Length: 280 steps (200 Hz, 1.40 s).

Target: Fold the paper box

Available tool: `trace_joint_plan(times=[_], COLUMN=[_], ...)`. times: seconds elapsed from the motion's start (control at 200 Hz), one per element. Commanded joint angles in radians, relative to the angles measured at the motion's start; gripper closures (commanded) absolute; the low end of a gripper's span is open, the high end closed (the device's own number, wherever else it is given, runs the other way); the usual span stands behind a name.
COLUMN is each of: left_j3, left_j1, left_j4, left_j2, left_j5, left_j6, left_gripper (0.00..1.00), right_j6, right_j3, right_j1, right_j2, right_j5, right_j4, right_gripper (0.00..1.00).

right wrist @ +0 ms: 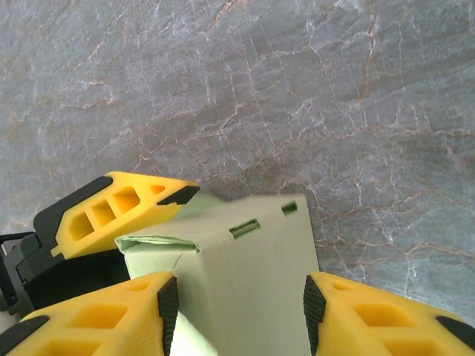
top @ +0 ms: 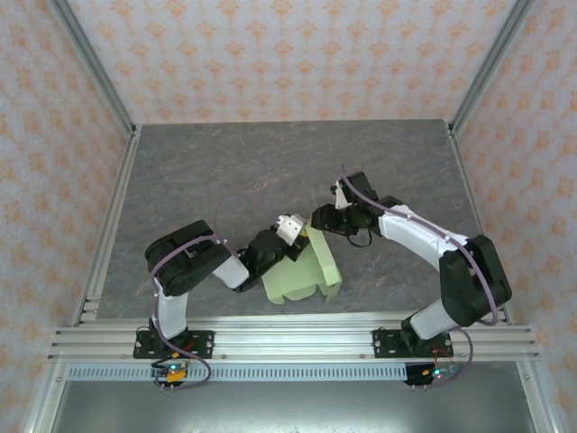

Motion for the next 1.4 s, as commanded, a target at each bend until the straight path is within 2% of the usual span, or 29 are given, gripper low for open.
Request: trace_joint_plan(times=[0.0, 0.07, 0.24, 0.315, 0.536, 0.601, 0.716, 0.886, 1.336, 1.396], left_j3=[0.037, 0.047, 0.060, 0.061, 0.065, 0.064, 0.066, 0.073, 0.082, 0.079], left_j1=[-0.006, -0.006, -0.012, -0.016, -0.020, -0.020, -0.020, -0.018, -0.014, -0.013], left_j4=[0.053, 0.052, 0.059, 0.056, 0.041, 0.040, 0.036, 0.043, 0.076, 0.076], left_j2=[0.038, 0.051, 0.093, 0.103, 0.106, 0.106, 0.107, 0.127, 0.165, 0.160], left_j5=[-0.037, -0.024, -0.019, -0.025, -0.129, -0.152, -0.143, -0.091, -0.092, -0.092], left_j6=[0.009, 0.018, 0.049, 0.062, 0.066, 0.066, 0.062, 0.041, 0.034, 0.035], left_gripper=[0.67, 0.70, 0.91, 0.94, 0.97, 0.93, 0.83, 0.79, 0.87, 0.90], right_j6=[0.050, 0.058, 0.086, 0.104, 0.149, 0.164, 0.185, 0.196, 0.227, 0.232], right_j3=[-0.054, -0.072, -0.104, -0.112, -0.127, -0.130, -0.137, -0.146, -0.139, -0.140], right_j1=[0.009, 0.014, 0.020, 0.026, 0.032, 0.034, 0.042, 0.044, 0.060, 0.059], right_j2=[-0.022, -0.030, -0.030, -0.031, -0.038, -0.039, -0.042, -0.040, -0.041, -0.040], right_j5=[-0.002, -0.002, 0.004, 0.005, -0.003, -0.016, -0.033, -0.027, -0.046, -0.051], right_j4=[0.006, 0.019, 0.051, 0.069, 0.124, 0.135, 0.155, 0.163, 0.186, 0.189], right_gripper=[0.50, 0.50, 0.50, 0.50, 0.50, 0.50, 0.50, 0.51, 0.52, 0.52])
